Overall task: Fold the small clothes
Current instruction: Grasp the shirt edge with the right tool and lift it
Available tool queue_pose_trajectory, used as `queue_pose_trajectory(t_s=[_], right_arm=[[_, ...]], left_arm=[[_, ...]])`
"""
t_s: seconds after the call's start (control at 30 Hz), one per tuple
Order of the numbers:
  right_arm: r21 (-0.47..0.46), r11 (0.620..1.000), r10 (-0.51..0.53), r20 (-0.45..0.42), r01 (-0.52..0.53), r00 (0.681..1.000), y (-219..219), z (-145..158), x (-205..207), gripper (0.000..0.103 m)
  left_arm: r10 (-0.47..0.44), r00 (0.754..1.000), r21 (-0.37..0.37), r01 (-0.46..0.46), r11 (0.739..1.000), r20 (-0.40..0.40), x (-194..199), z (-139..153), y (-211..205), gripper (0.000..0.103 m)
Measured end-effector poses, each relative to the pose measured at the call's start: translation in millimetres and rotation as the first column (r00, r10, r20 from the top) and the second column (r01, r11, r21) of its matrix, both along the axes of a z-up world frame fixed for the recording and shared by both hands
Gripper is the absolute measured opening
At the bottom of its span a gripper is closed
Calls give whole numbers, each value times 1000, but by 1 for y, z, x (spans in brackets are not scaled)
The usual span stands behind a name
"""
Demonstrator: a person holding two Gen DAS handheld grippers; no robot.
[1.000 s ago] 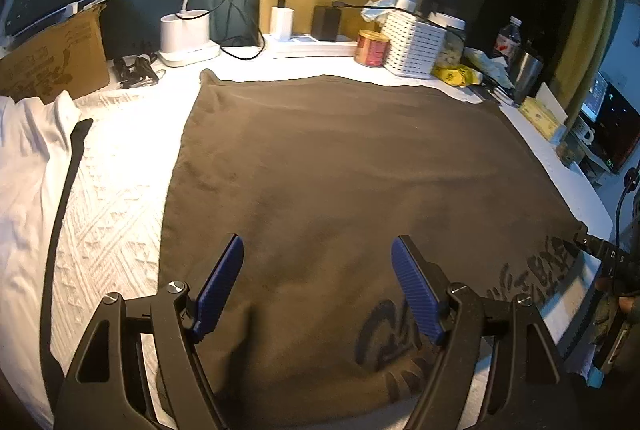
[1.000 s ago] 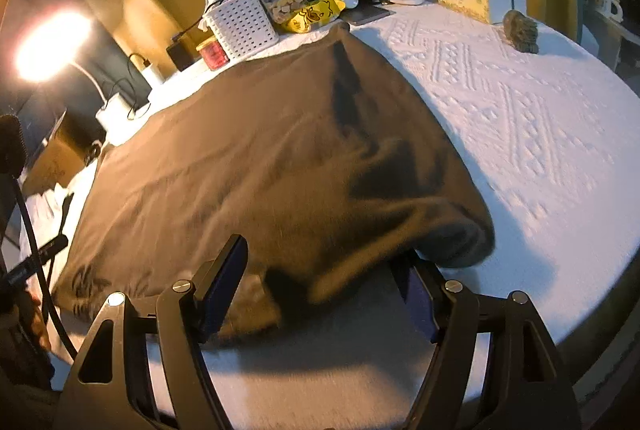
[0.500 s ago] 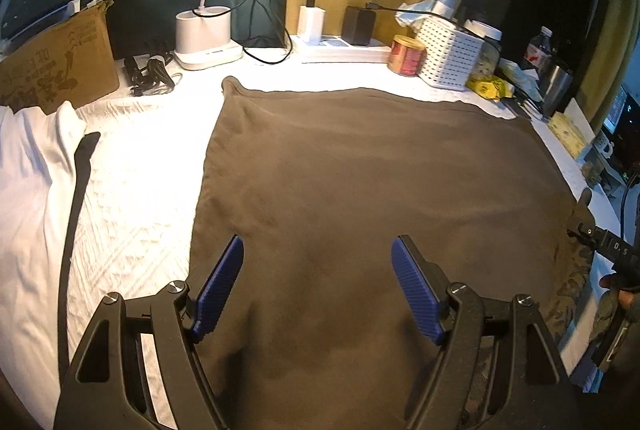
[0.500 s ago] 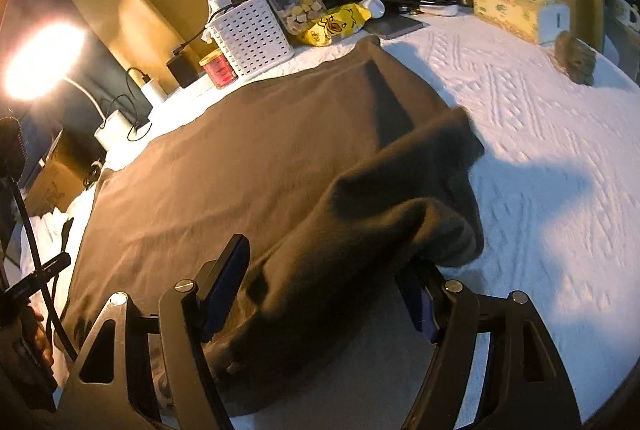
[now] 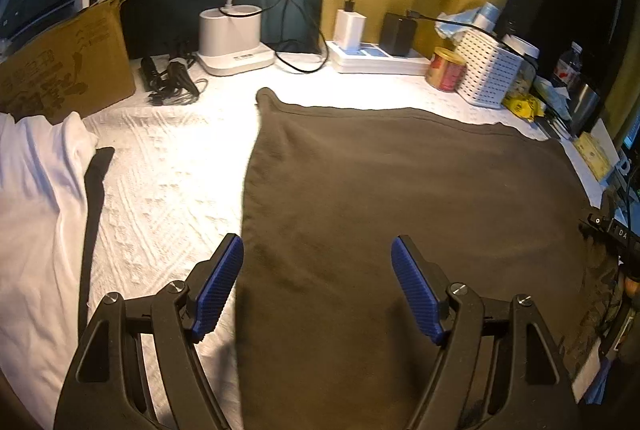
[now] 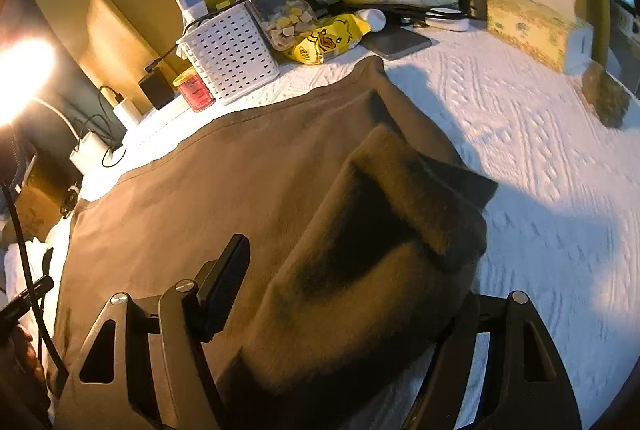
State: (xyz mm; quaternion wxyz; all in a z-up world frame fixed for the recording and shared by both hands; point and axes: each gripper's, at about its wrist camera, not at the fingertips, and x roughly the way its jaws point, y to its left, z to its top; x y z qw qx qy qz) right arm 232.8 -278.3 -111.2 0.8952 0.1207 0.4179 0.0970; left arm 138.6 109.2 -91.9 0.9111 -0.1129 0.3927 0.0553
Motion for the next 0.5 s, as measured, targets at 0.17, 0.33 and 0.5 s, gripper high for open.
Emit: queue_pose_trajectory(t_s=[0.17,0.33,0.5], right_arm=[[10,1000,19,-25,-19,999,1,-3,7,23],[13,998,61,9,-61,998,14,9,5,20],[10,991,129,60,-130,990,45,31,4,20]], left_arm=[[11,1000,-8,-11,1000,1,3,-2,12,76],[3,1000,-9,-3,1000,1,5,-3,19,76],[9,1000,-13,-9,1000,16,2,-1,27,76]])
